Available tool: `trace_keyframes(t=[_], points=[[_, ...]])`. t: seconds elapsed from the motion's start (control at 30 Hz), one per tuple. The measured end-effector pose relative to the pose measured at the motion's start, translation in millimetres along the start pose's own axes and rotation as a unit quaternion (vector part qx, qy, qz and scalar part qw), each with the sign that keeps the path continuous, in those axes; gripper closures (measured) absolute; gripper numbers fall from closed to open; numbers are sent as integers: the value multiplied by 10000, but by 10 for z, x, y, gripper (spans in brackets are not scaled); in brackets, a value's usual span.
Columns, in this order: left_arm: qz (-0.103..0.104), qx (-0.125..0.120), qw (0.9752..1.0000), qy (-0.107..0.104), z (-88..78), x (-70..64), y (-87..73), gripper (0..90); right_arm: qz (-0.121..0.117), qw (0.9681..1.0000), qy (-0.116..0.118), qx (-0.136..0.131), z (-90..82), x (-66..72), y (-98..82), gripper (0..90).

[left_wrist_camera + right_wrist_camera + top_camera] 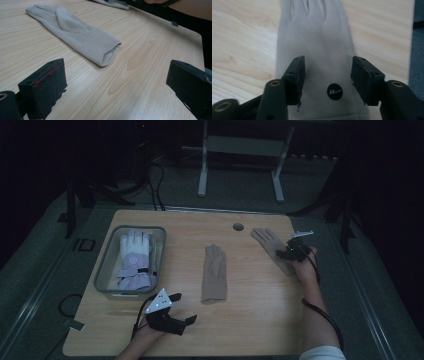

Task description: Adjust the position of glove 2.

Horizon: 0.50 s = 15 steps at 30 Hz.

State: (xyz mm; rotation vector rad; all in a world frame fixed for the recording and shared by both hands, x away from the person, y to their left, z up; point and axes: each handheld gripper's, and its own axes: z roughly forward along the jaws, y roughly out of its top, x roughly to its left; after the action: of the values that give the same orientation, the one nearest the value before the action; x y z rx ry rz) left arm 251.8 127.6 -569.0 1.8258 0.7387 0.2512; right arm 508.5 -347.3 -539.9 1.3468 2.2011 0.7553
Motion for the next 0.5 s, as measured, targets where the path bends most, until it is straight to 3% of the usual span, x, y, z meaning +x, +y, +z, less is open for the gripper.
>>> trace_keyframes(t=[0.1, 0.27, 0.33, 0.4, 0.5], points=[[30, 22, 10000, 2, -4, -2, 4, 31, 105, 9999, 38, -17, 20, 5, -26, 469], [25, -56, 10000, 45, -35, 10, 21, 30, 303, 9993, 188, 90, -8, 80, -23, 722], [30, -51, 10000, 54, -40, 10, 21, 31, 399, 9990, 134, 138, -18, 126, -17, 781], [25, -53, 10000, 48, -38, 8, 20, 31, 655, 9975, 208, 163, -28, 164, -16, 800], [8, -70, 10000, 33, -35, 5, 24, 31, 830, 9962, 230, 114, -51, 218, -28, 814]])
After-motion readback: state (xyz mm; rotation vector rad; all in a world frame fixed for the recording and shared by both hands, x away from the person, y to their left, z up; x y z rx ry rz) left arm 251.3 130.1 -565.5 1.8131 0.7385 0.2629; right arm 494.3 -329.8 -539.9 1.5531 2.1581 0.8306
